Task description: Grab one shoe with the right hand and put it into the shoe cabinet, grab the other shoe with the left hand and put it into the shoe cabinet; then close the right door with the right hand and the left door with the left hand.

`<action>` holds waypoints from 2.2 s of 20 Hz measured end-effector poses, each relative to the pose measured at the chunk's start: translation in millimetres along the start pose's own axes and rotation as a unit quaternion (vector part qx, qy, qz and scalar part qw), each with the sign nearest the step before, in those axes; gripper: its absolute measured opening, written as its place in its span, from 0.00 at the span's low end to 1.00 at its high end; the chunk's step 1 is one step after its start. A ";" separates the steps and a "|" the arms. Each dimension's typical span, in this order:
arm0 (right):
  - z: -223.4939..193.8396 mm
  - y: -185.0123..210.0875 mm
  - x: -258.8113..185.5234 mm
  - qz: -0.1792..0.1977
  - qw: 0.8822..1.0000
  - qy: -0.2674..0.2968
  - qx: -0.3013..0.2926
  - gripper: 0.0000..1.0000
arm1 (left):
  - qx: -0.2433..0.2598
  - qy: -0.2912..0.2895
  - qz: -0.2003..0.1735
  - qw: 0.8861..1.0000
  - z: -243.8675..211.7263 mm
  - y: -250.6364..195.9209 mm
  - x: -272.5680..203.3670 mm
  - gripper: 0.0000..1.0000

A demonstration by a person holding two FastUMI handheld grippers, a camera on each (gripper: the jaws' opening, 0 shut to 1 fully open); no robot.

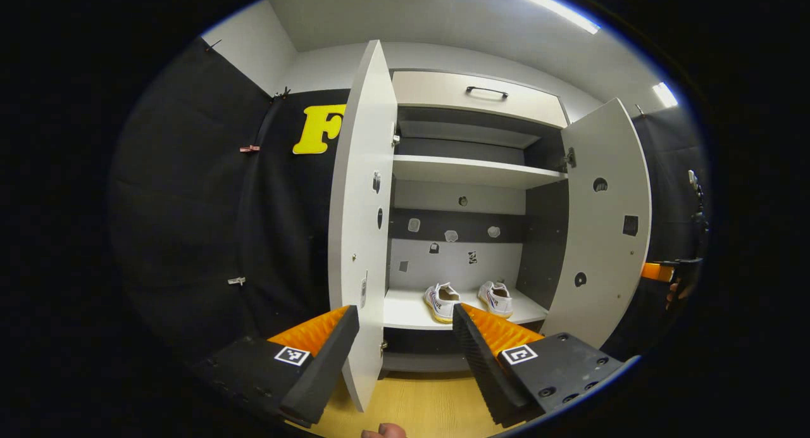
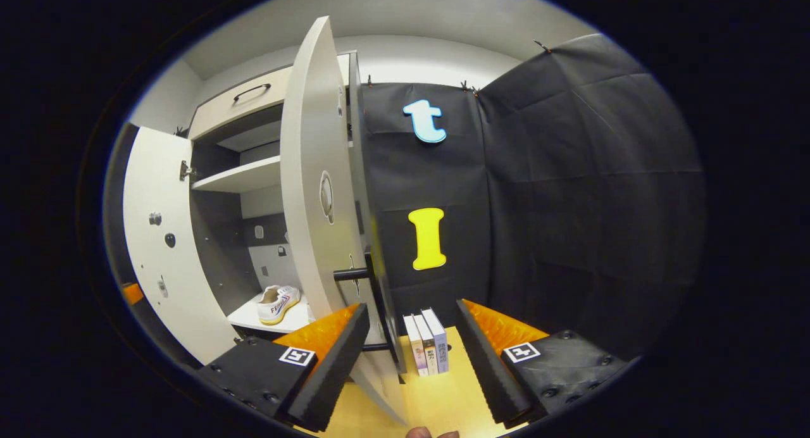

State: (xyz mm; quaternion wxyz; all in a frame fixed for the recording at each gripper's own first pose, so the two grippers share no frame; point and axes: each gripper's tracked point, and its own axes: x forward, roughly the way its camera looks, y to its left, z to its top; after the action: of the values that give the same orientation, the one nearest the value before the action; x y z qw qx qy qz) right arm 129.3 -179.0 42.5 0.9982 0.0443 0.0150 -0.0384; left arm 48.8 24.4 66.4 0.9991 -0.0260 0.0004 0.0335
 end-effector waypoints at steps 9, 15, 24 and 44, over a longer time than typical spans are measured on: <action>-3.7 47.2 -1.2 0.029 0.999 0.009 0.016 0.96 | -0.001 0.005 0.004 1.000 -2.8 11.2 -4.0 0.94; -24.4 140.1 11.8 0.103 0.994 0.027 0.020 0.96 | 0.003 0.006 0.020 1.000 -3.9 31.7 0.3 0.94; -39.4 237.4 -8.6 0.186 0.981 0.052 0.036 0.98 | -0.004 0.019 0.048 0.999 -11.1 70.4 -5.5 0.94; -23.7 203.6 -63.8 0.147 0.988 0.028 0.043 0.98 | 0.044 0.006 0.113 0.993 -4.2 174.8 74.4 0.93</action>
State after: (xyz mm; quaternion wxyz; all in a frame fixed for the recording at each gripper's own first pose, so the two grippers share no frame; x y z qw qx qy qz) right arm 81.0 30.1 38.8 0.9893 0.0900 0.0347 0.1094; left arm 111.3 203.4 52.9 0.9891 0.0176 0.0104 0.1460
